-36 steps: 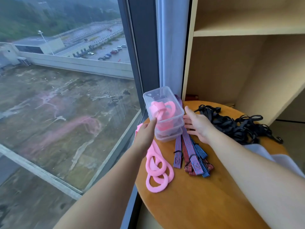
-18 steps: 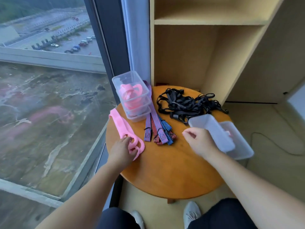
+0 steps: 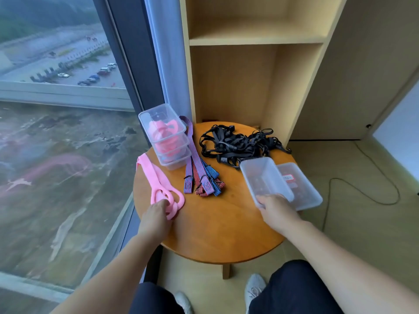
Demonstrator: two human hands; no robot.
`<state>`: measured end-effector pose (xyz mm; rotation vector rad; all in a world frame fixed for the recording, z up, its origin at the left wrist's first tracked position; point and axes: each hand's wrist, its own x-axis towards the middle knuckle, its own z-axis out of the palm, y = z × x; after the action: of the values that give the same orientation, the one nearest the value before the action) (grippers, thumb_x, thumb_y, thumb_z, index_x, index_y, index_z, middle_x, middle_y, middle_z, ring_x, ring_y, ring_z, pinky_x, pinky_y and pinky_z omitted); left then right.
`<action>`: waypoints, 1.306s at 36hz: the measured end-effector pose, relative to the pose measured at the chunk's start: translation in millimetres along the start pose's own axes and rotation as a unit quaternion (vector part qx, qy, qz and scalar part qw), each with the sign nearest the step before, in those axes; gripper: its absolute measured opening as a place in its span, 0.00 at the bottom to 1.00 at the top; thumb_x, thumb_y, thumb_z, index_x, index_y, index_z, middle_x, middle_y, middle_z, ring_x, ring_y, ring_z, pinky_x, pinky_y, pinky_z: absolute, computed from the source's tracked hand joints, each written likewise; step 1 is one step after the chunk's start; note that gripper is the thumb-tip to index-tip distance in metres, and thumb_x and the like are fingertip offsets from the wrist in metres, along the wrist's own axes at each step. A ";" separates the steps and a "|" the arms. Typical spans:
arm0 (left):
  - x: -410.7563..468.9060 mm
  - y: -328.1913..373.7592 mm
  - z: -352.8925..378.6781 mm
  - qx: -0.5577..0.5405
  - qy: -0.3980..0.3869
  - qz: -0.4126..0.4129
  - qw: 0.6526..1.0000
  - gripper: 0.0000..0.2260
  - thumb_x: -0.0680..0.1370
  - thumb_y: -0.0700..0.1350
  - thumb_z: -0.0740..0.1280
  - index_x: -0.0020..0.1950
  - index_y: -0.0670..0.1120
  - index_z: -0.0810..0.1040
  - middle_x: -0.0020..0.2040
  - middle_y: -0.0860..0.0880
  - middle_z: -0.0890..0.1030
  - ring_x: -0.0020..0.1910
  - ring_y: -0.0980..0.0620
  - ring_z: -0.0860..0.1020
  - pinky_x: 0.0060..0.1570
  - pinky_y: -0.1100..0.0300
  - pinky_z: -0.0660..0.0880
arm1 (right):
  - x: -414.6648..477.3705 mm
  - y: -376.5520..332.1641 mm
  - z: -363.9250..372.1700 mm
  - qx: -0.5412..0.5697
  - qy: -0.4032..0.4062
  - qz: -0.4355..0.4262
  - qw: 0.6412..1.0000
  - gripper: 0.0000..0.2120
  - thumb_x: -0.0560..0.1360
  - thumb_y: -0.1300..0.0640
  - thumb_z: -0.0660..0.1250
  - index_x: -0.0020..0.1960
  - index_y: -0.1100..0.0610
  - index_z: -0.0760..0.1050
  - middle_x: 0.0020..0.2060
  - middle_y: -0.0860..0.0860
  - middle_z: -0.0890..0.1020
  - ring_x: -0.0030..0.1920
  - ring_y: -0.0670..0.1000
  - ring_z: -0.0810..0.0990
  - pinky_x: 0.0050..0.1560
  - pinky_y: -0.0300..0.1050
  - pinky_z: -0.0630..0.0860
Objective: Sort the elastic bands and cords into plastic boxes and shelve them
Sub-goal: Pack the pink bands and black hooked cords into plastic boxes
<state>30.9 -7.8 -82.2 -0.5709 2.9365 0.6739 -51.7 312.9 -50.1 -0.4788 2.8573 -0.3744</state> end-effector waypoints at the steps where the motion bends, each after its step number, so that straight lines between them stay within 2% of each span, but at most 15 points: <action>1: 1.4 -1.2 -0.7 -0.001 -0.004 0.003 1.000 0.13 0.75 0.40 0.66 0.60 0.45 0.74 0.54 0.45 0.80 0.52 0.41 0.78 0.49 0.53 0.75 | 0.3 -0.6 0.7 -0.012 0.009 -0.007 1.000 0.08 0.79 0.61 0.59 0.51 0.57 0.77 0.48 0.52 0.80 0.54 0.57 0.74 0.55 0.47 0.71; 5: 7.7 -2.6 1.5 -0.040 -0.010 0.001 0.999 0.17 0.79 0.42 0.65 0.68 0.45 0.72 0.62 0.46 0.78 0.59 0.44 0.77 0.57 0.56 0.72 | -1.0 3.3 -0.5 -0.036 0.019 -0.007 0.999 0.10 0.81 0.58 0.60 0.41 0.55 0.73 0.44 0.49 0.76 0.50 0.53 0.73 0.47 0.42 0.60; 7: 10.6 -2.9 4.0 -0.052 -0.003 0.000 0.999 0.16 0.79 0.44 0.65 0.67 0.45 0.73 0.62 0.46 0.78 0.58 0.44 0.77 0.57 0.55 0.72 | -1.7 6.9 -1.0 -0.029 -0.010 -0.002 1.000 0.11 0.81 0.61 0.57 0.44 0.57 0.74 0.44 0.49 0.77 0.50 0.54 0.73 0.47 0.42 0.61; 10: 14.0 -3.6 6.2 -0.020 0.022 0.017 0.999 0.09 0.77 0.44 0.64 0.56 0.46 0.74 0.53 0.46 0.79 0.48 0.43 0.75 0.48 0.53 0.73 | -2.0 9.1 -6.0 -0.005 -0.056 -0.007 0.998 0.13 0.82 0.59 0.53 0.49 0.57 0.76 0.45 0.50 0.78 0.53 0.55 0.71 0.54 0.49 0.71; 12: 14.5 -3.3 6.8 -0.016 0.025 0.020 0.999 0.10 0.75 0.42 0.65 0.56 0.46 0.75 0.52 0.46 0.79 0.46 0.45 0.74 0.45 0.55 0.71 | -2.1 9.3 -9.8 0.006 -0.063 -0.004 0.998 0.14 0.83 0.58 0.53 0.49 0.56 0.77 0.43 0.50 0.78 0.53 0.54 0.70 0.55 0.52 0.73; 18: 14.4 -4.1 9.4 0.000 0.019 0.019 1.000 0.18 0.76 0.42 0.66 0.66 0.46 0.73 0.62 0.45 0.77 0.59 0.43 0.75 0.54 0.56 0.70 | -0.8 12.3 -13.2 0.046 -0.120 -0.003 0.992 0.15 0.83 0.52 0.56 0.57 0.58 0.79 0.54 0.53 0.81 0.55 0.54 0.77 0.58 0.51 0.75; 22: 13.1 -2.3 8.9 -0.009 0.019 0.025 0.999 0.15 0.75 0.40 0.65 0.63 0.44 0.75 0.59 0.44 0.78 0.55 0.42 0.75 0.50 0.56 0.70 | -2.1 16.3 -17.7 0.034 -0.146 -0.016 0.989 0.16 0.83 0.53 0.54 0.63 0.51 0.77 0.58 0.44 0.79 0.58 0.49 0.76 0.60 0.47 0.73; 25: 12.0 -2.6 8.3 -0.008 0.011 0.032 0.999 0.15 0.74 0.38 0.64 0.60 0.43 0.75 0.56 0.44 0.78 0.52 0.43 0.75 0.47 0.56 0.70 | -0.6 15.9 -20.1 -0.014 -0.103 -0.027 0.994 0.13 0.81 0.60 0.54 0.46 0.50 0.76 0.44 0.50 0.78 0.47 0.52 0.77 0.46 0.45 0.75; 27: 11.7 -3.1 8.6 -0.015 0.010 0.032 0.999 0.15 0.74 0.37 0.65 0.60 0.43 0.76 0.57 0.44 0.78 0.53 0.44 0.75 0.48 0.56 0.71 | 0.5 12.4 -21.8 -0.014 -0.071 -0.029 0.997 0.15 0.80 0.63 0.55 0.38 0.49 0.68 0.37 0.49 0.73 0.41 0.52 0.74 0.36 0.42 0.67; 28: 11.2 -3.0 8.9 -0.021 0.010 0.032 0.999 0.15 0.74 0.37 0.65 0.60 0.42 0.76 0.57 0.44 0.78 0.54 0.44 0.75 0.48 0.57 0.71 | 0.7 11.1 -22.8 -0.009 -0.061 -0.033 0.998 0.14 0.80 0.62 0.55 0.39 0.51 0.70 0.37 0.50 0.74 0.41 0.53 0.74 0.36 0.44 0.68; 31: 8.6 -2.8 9.6 -0.037 0.017 0.038 0.998 0.16 0.72 0.35 0.66 0.60 0.41 0.76 0.58 0.44 0.77 0.55 0.44 0.74 0.49 0.58 0.70 | 1.4 10.9 -24.5 0.005 -0.039 -0.039 0.998 0.12 0.82 0.57 0.58 0.50 0.59 0.79 0.44 0.55 0.81 0.46 0.54 0.77 0.49 0.52 0.75; 36: 0.8 0.7 11.6 -0.061 0.031 0.063 0.996 0.17 0.71 0.36 0.68 0.60 0.39 0.76 0.59 0.42 0.75 0.56 0.41 0.74 0.53 0.54 0.70 | 0.0 13.3 -21.4 0.053 -0.022 -0.059 0.997 0.15 0.82 0.55 0.60 0.55 0.64 0.80 0.50 0.59 0.83 0.53 0.59 0.79 0.56 0.57 0.75; 40: -2.7 4.4 12.4 -0.076 0.027 0.062 0.995 0.18 0.73 0.37 0.67 0.63 0.41 0.75 0.61 0.44 0.74 0.59 0.42 0.73 0.56 0.55 0.69 | -0.4 13.8 -21.2 0.047 0.069 -0.098 0.992 0.13 0.81 0.59 0.61 0.49 0.67 0.80 0.43 0.61 0.82 0.46 0.62 0.79 0.48 0.59 0.76; 43: -4.9 6.9 12.6 -0.082 0.027 0.065 0.994 0.19 0.73 0.37 0.67 0.65 0.42 0.74 0.62 0.44 0.74 0.61 0.43 0.72 0.57 0.55 0.68 | -4.5 3.8 -25.3 0.044 0.143 -0.152 0.977 0.07 0.78 0.66 0.65 0.44 0.66 0.81 0.34 0.57 0.81 0.37 0.62 0.78 0.40 0.57 0.77; 47: -9.5 14.0 15.4 -0.095 0.035 0.077 0.992 0.18 0.74 0.38 0.66 0.65 0.43 0.74 0.62 0.45 0.75 0.62 0.44 0.71 0.58 0.55 0.67 | -13.5 -30.6 -26.3 0.015 0.186 -0.248 0.951 0.08 0.67 0.73 0.72 0.43 0.64 0.83 0.34 0.56 0.84 0.32 0.59 0.81 0.37 0.52 0.79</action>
<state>34.3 13.8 -89.0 -0.3912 3.0245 0.9782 -37.2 295.1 -14.3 -1.2497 3.0422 -0.6510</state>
